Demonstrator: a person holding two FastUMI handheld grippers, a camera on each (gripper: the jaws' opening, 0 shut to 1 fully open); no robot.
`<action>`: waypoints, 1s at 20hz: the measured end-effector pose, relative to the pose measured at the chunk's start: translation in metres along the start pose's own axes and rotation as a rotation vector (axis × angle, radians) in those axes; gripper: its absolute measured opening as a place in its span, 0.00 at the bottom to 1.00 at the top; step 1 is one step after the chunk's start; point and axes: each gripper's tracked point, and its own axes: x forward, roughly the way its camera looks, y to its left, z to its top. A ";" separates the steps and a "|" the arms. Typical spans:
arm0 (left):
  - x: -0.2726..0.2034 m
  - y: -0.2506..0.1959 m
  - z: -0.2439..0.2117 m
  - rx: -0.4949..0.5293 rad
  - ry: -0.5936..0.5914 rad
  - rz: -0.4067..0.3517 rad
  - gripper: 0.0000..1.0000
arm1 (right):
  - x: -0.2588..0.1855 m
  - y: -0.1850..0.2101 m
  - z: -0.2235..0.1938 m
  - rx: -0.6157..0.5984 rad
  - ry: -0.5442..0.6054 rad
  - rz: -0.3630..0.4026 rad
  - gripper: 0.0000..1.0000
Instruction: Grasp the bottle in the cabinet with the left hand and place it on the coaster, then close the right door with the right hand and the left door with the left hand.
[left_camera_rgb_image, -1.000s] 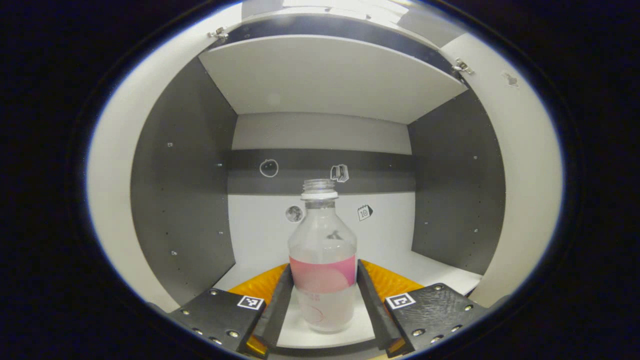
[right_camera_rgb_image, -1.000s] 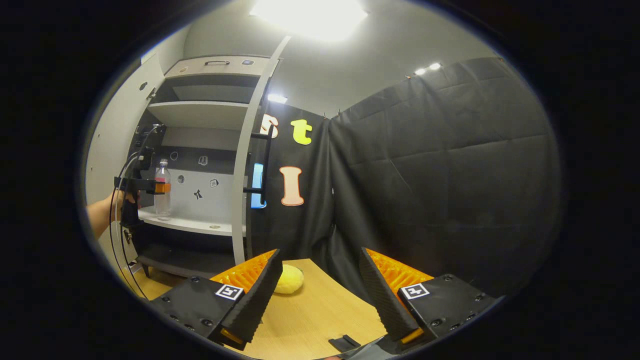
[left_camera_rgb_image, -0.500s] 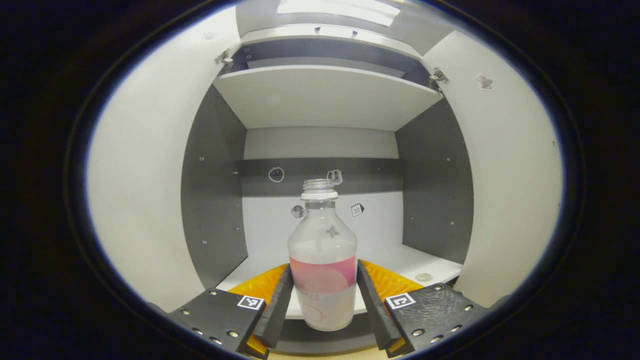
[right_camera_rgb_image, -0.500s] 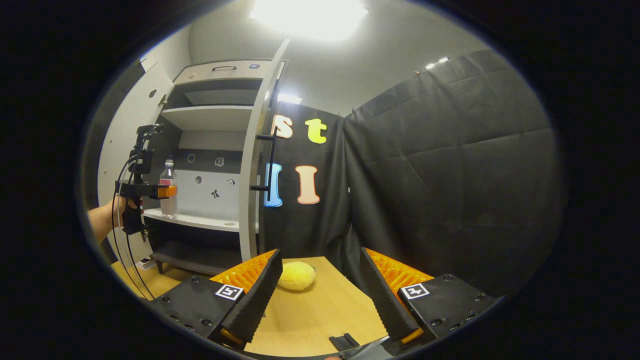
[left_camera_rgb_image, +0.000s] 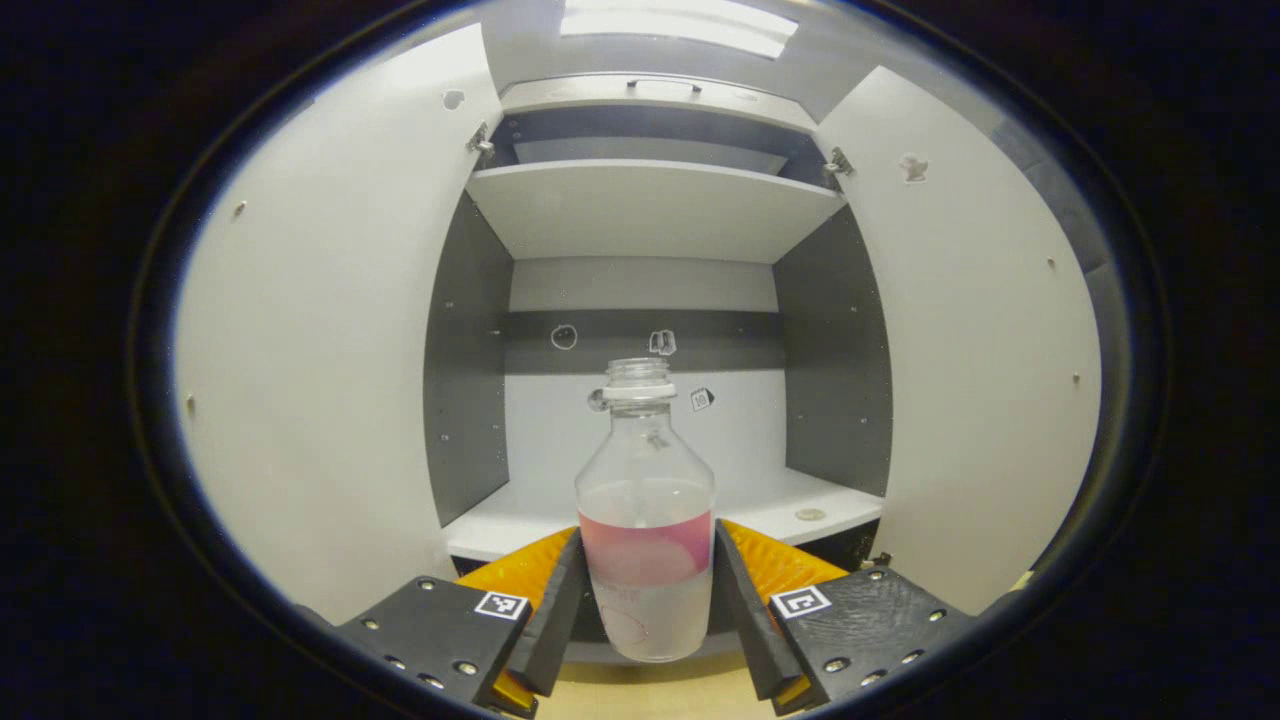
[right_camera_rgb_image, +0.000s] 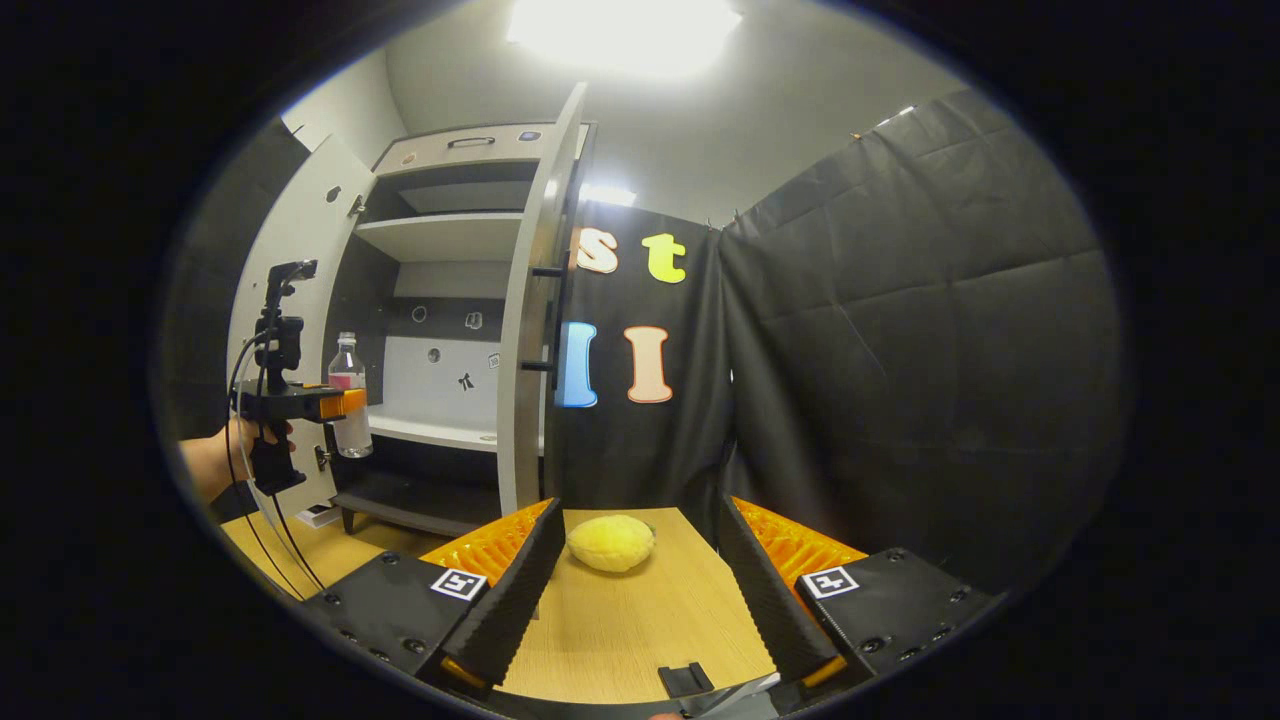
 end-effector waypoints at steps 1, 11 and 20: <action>-0.008 -0.002 -0.004 0.002 0.000 0.003 0.80 | -0.001 -0.001 0.001 0.002 -0.002 0.010 0.98; -0.073 -0.016 -0.060 -0.006 0.047 0.020 0.73 | -0.006 -0.003 -0.010 -0.012 0.013 0.090 0.98; -0.119 -0.024 -0.140 -0.018 0.144 0.022 0.73 | -0.001 0.014 -0.021 -0.028 0.043 0.146 0.98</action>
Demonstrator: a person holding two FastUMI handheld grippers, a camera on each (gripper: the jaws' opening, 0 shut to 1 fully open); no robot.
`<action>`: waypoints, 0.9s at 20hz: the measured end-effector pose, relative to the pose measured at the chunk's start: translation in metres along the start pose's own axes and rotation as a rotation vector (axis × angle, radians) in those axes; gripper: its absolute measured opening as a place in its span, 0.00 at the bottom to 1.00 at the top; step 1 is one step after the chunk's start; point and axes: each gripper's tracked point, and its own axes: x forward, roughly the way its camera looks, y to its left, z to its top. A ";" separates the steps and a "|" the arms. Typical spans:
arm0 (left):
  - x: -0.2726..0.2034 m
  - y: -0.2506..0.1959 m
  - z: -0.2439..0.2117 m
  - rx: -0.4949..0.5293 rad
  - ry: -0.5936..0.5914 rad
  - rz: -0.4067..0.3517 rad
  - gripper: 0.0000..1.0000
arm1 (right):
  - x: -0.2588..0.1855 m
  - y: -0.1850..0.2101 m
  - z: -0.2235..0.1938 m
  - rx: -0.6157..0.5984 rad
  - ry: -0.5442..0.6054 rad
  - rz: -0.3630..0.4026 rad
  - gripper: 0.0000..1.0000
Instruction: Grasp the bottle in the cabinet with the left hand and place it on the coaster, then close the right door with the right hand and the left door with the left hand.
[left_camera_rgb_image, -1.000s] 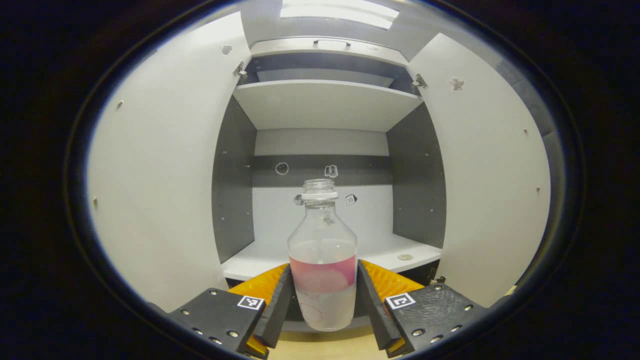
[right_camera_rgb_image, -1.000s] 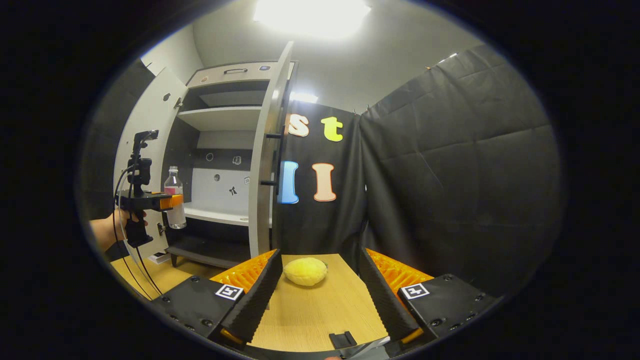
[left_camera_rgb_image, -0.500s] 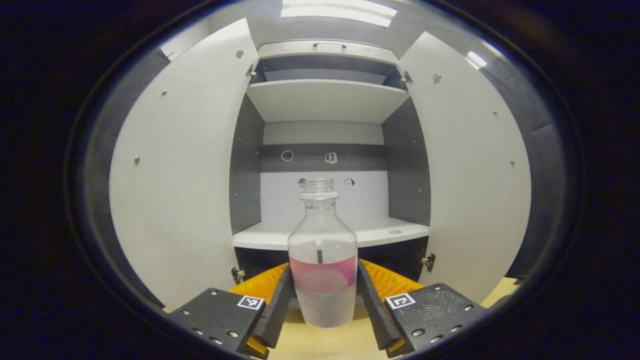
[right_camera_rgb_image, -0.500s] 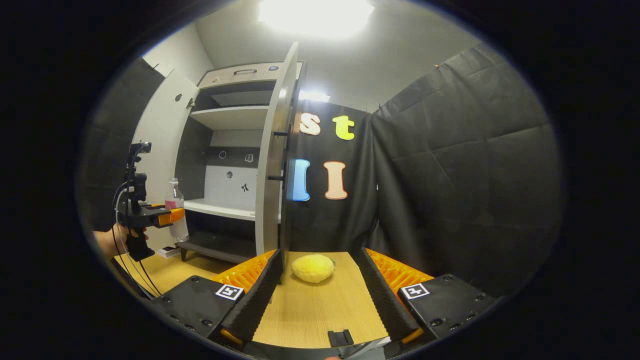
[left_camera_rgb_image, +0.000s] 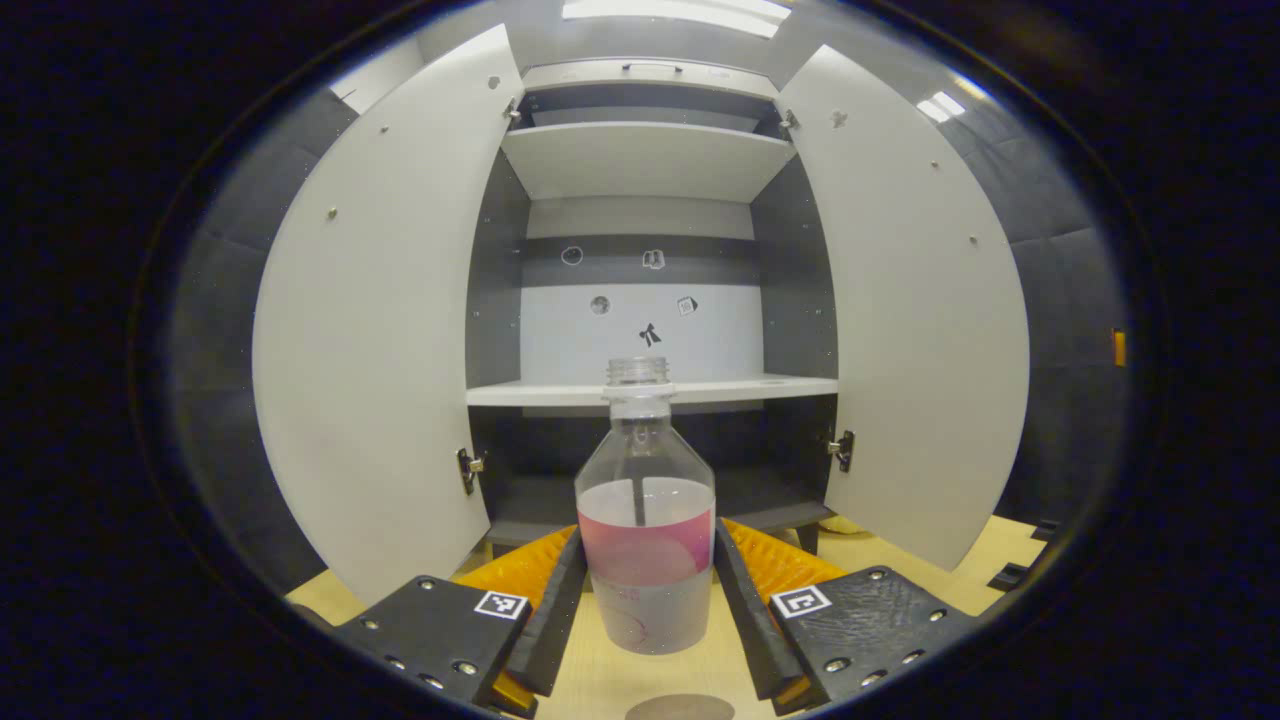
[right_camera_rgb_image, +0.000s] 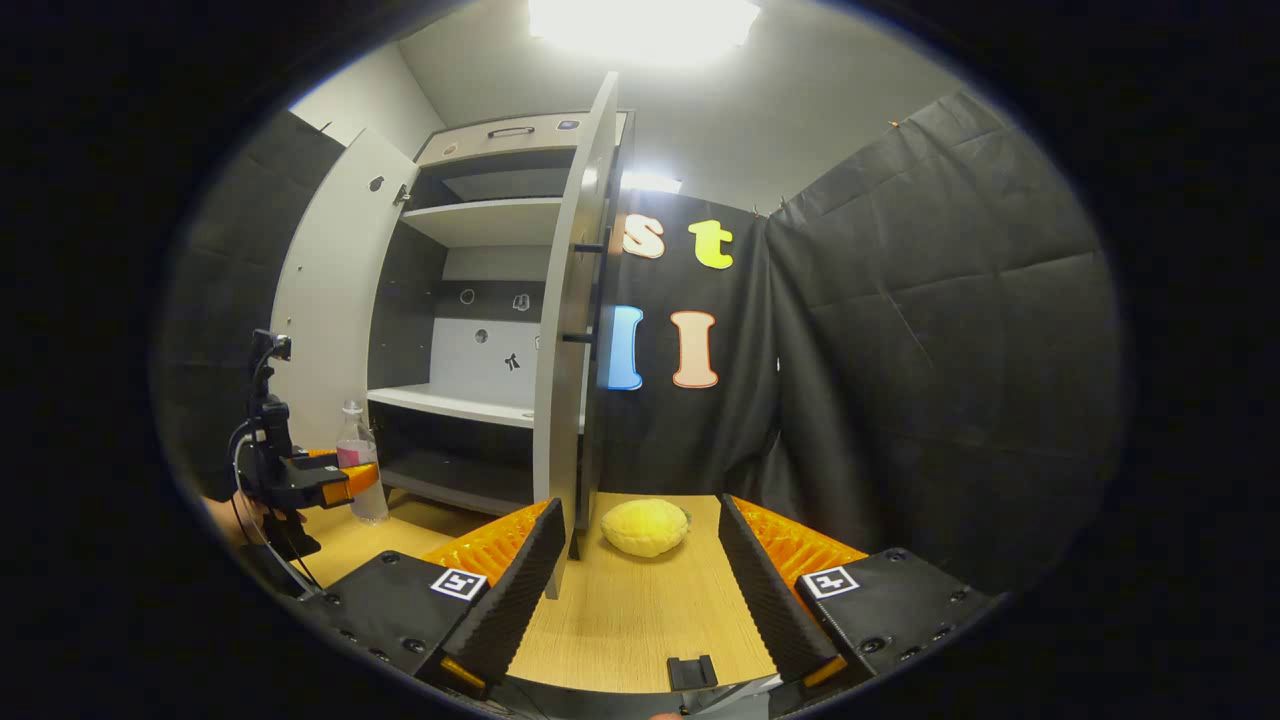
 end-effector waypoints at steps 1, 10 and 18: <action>-0.004 0.000 -0.009 -0.009 0.009 0.001 0.73 | 0.001 0.001 0.000 -0.003 0.002 0.002 0.98; -0.020 -0.002 -0.081 -0.036 0.111 0.014 0.73 | 0.004 0.009 -0.005 -0.025 0.017 0.032 0.98; -0.030 -0.013 -0.144 -0.043 0.204 0.014 0.73 | 0.004 0.007 -0.014 -0.016 0.039 0.027 0.98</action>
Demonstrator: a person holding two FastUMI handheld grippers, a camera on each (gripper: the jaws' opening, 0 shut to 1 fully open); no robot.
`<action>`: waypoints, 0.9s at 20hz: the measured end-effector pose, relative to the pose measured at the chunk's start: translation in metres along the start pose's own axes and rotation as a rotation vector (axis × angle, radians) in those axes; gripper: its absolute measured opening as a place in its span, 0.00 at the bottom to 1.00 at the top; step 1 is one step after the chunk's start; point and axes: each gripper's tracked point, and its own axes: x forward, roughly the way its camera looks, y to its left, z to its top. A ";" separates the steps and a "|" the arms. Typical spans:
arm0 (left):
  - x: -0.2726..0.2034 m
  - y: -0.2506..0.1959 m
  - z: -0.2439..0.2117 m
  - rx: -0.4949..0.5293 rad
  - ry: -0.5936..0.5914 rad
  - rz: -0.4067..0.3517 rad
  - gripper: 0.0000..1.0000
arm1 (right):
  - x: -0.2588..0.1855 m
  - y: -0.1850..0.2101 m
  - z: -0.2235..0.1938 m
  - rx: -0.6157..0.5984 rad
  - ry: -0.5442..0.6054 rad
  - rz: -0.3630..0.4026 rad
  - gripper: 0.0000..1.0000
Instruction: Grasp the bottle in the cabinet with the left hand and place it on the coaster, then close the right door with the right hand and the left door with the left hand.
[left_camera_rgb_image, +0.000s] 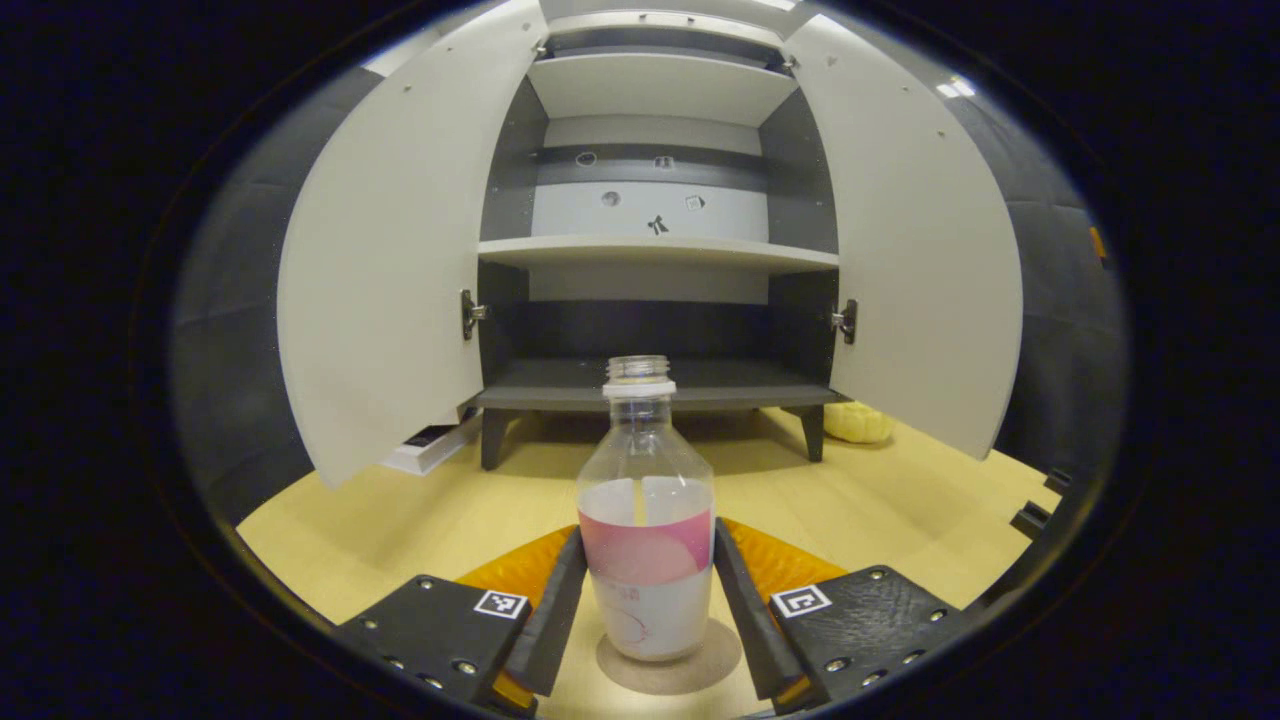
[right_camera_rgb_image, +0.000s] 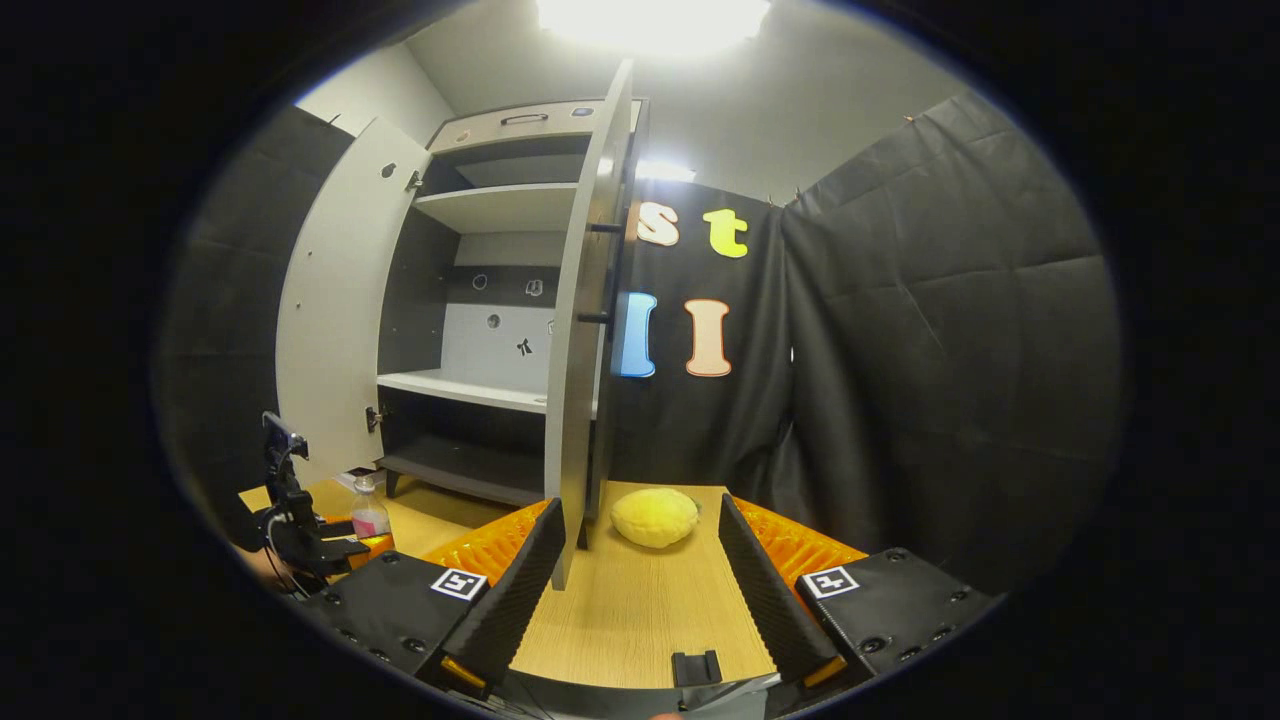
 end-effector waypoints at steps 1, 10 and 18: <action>0.000 -0.001 -0.005 -0.004 0.007 -0.001 0.73 | 0.000 0.000 0.000 0.001 0.002 -0.001 0.98; -0.012 -0.006 -0.006 0.020 0.019 0.020 0.80 | 0.000 0.003 0.002 0.014 -0.005 0.009 0.98; -0.058 -0.008 0.057 0.014 -0.055 0.048 0.90 | 0.015 0.005 0.033 0.053 -0.073 0.043 0.95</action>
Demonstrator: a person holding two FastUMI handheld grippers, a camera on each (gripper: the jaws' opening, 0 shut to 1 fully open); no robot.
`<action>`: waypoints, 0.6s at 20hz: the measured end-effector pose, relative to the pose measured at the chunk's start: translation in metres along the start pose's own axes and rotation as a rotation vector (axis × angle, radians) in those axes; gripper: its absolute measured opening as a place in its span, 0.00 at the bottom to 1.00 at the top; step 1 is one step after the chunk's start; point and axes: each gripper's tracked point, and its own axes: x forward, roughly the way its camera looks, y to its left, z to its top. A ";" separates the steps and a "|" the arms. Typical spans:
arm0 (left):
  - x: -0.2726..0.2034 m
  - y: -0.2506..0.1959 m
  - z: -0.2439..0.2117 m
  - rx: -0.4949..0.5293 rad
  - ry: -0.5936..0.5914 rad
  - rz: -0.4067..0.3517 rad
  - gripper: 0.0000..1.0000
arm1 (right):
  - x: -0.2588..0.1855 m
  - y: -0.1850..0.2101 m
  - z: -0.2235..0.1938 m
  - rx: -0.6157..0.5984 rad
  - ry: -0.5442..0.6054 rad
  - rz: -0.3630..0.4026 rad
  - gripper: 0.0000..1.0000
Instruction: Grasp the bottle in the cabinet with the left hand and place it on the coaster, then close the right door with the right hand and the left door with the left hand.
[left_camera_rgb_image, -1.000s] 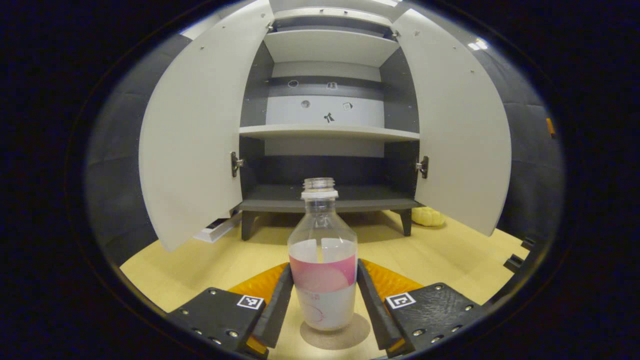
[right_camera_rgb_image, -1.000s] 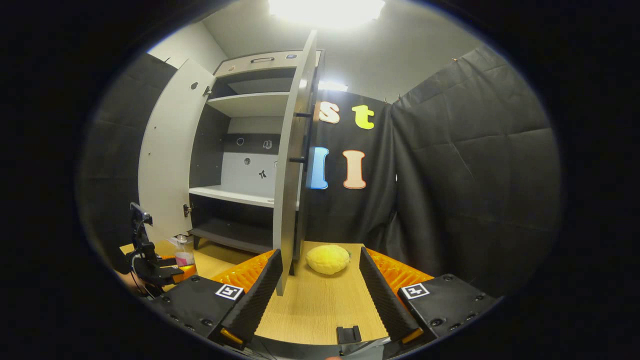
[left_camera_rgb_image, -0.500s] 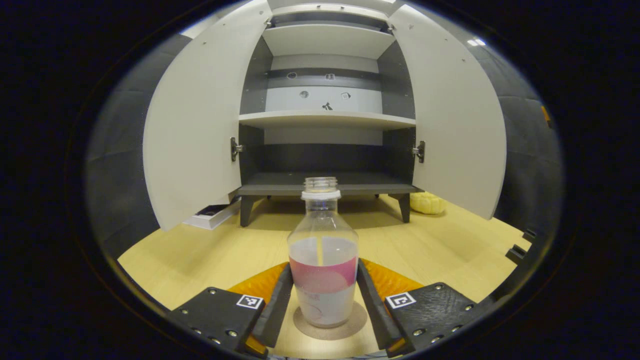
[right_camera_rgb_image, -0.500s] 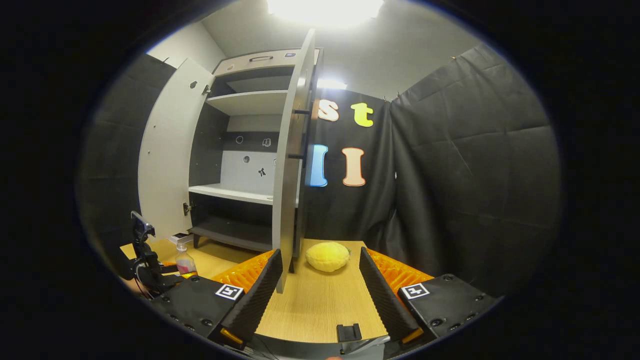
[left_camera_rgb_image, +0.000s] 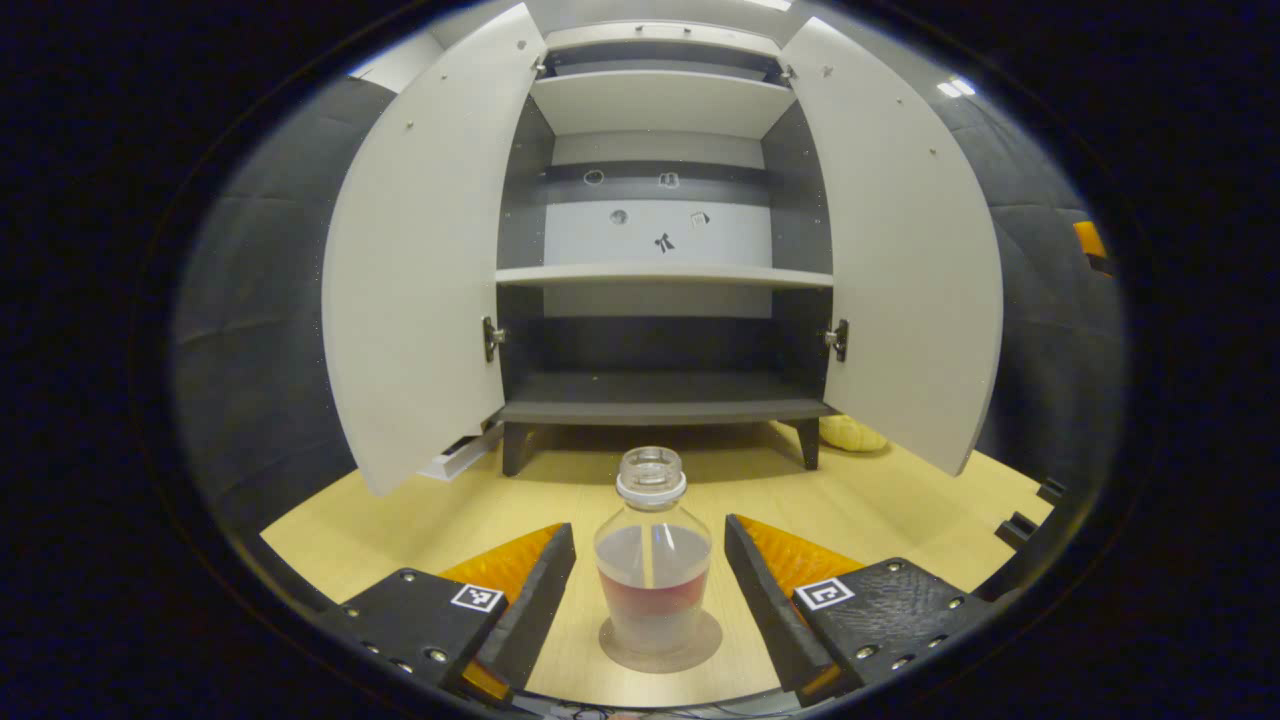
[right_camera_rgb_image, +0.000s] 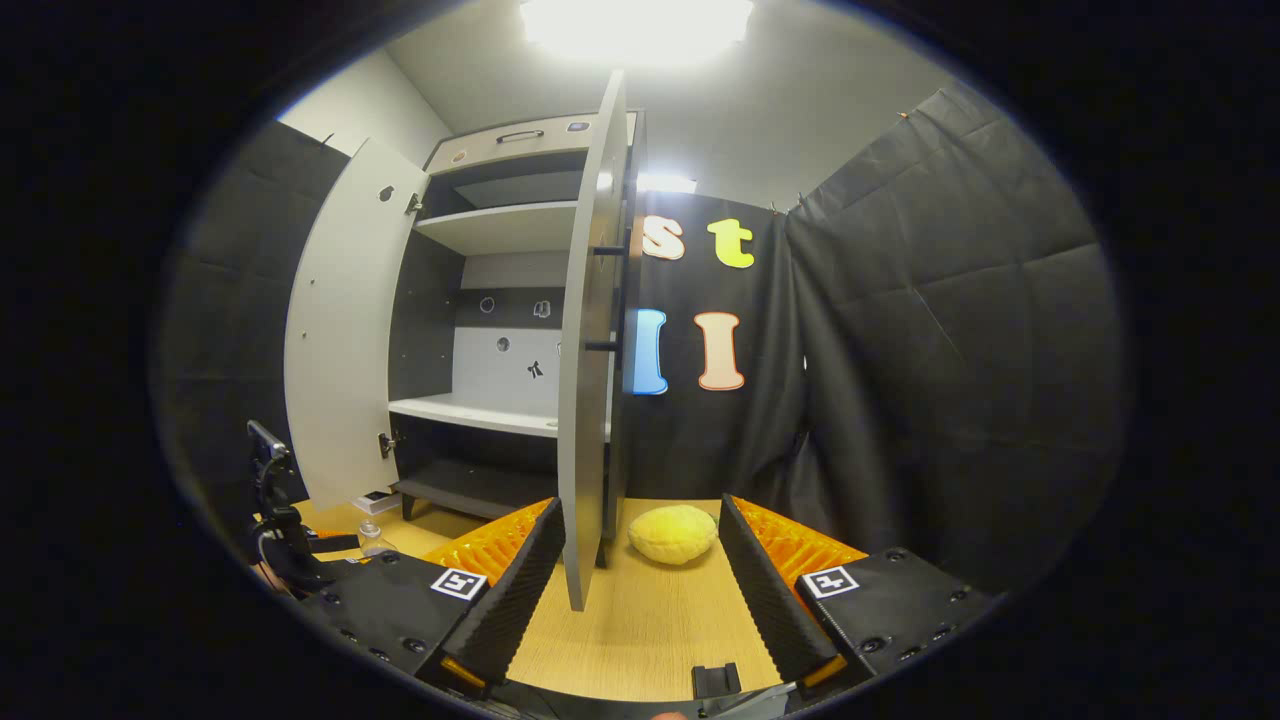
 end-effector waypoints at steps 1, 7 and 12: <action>-0.006 -0.001 0.015 -0.006 -0.021 -0.004 0.89 | 0.004 -0.002 0.008 0.003 -0.020 -0.003 0.98; -0.043 0.002 0.085 0.000 -0.108 -0.020 0.89 | 0.041 -0.029 0.049 0.033 -0.082 -0.103 0.98; -0.064 0.043 0.120 -0.016 -0.135 0.044 0.89 | 0.069 -0.043 0.088 0.027 -0.118 -0.205 0.98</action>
